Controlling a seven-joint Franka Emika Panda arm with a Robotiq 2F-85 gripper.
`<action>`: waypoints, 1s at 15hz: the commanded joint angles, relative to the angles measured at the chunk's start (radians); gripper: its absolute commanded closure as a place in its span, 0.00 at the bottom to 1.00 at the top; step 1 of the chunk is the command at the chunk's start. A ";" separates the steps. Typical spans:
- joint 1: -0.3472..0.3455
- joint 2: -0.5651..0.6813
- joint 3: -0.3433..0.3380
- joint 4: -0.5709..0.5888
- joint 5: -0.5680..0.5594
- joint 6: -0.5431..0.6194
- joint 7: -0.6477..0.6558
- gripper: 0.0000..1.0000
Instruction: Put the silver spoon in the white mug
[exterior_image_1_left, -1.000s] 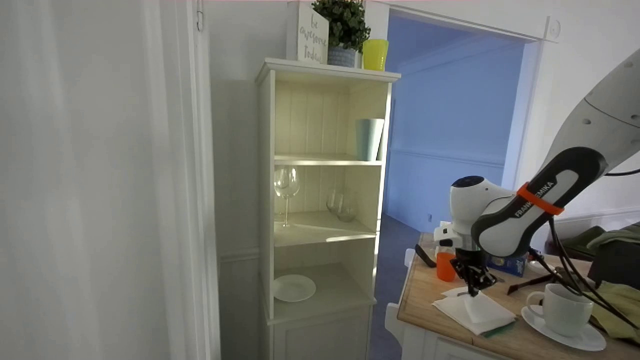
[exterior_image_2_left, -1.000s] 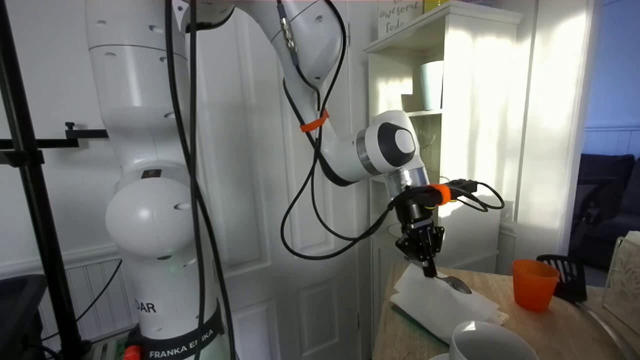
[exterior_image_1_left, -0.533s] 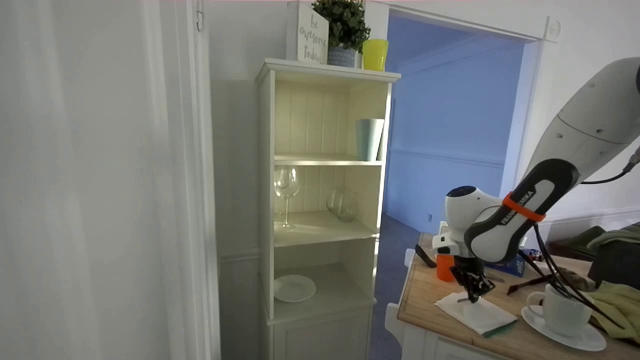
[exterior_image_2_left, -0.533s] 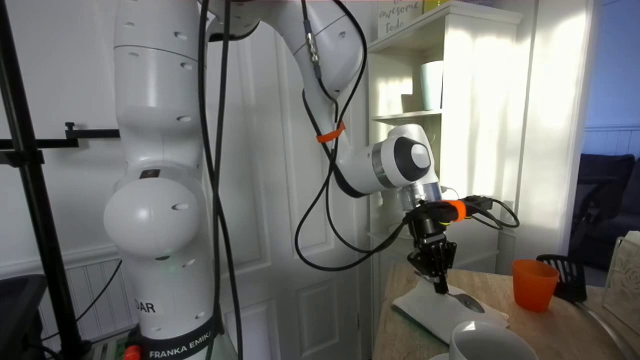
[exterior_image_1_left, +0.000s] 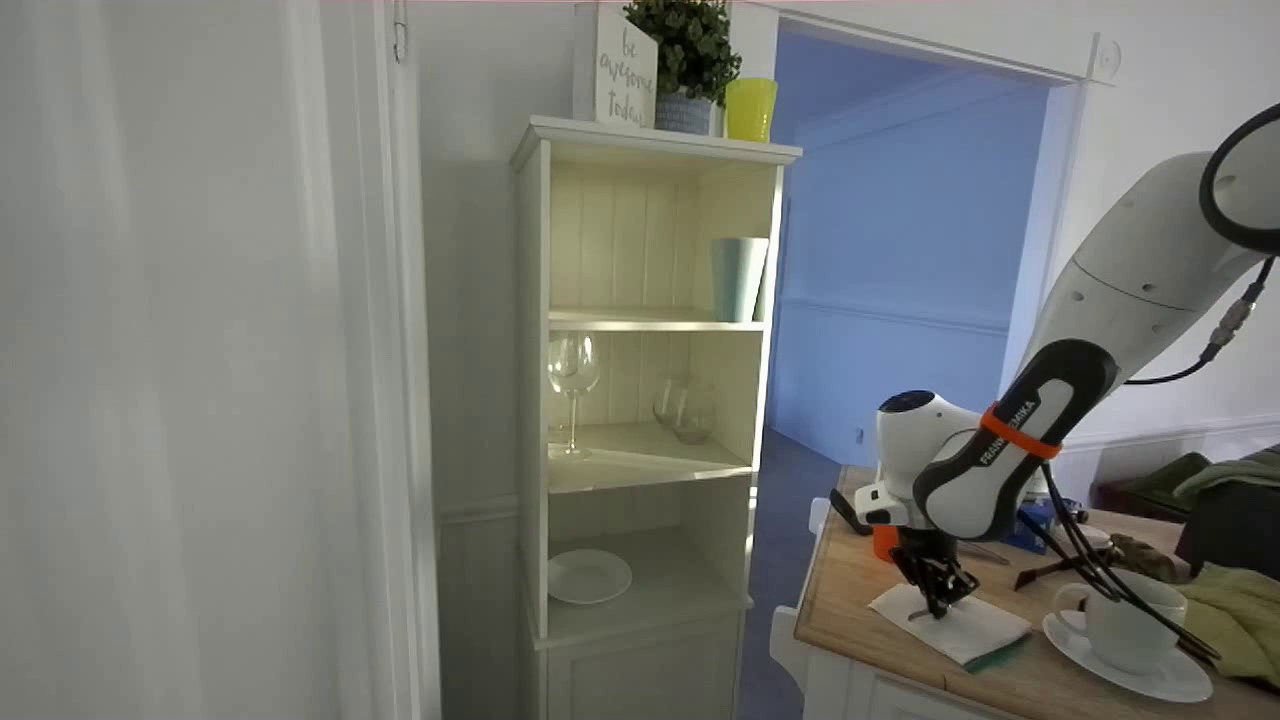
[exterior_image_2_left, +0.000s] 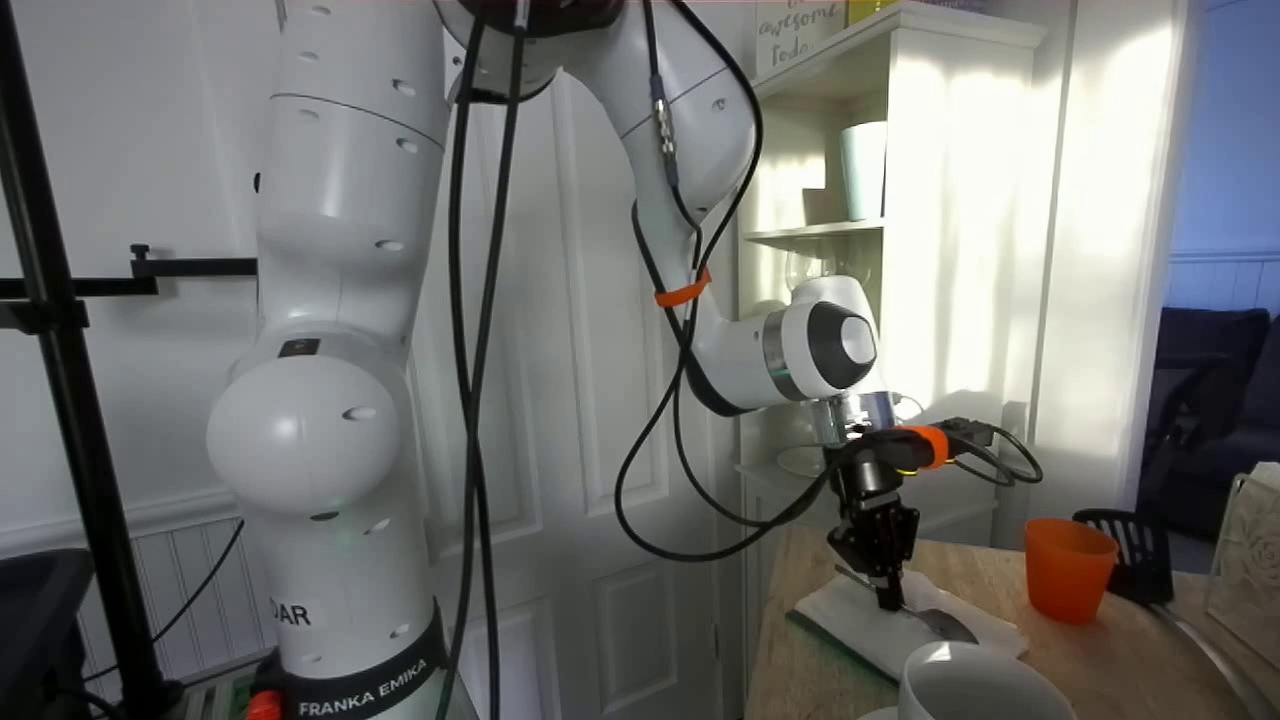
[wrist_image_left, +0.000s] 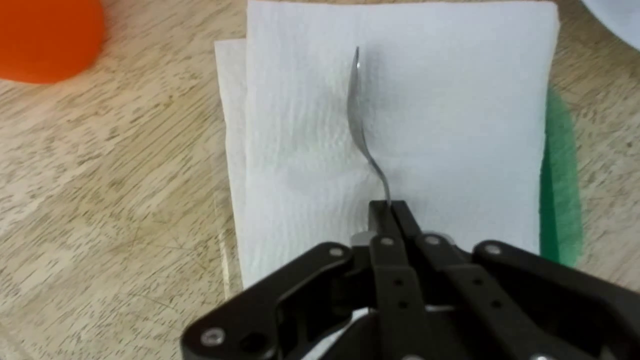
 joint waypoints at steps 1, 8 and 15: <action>-0.015 0.008 0.016 0.009 0.027 0.003 -0.045 0.94; -0.001 -0.040 0.027 -0.040 0.009 0.009 -0.031 0.40; 0.003 -0.070 0.028 -0.064 -0.012 0.025 -0.027 0.43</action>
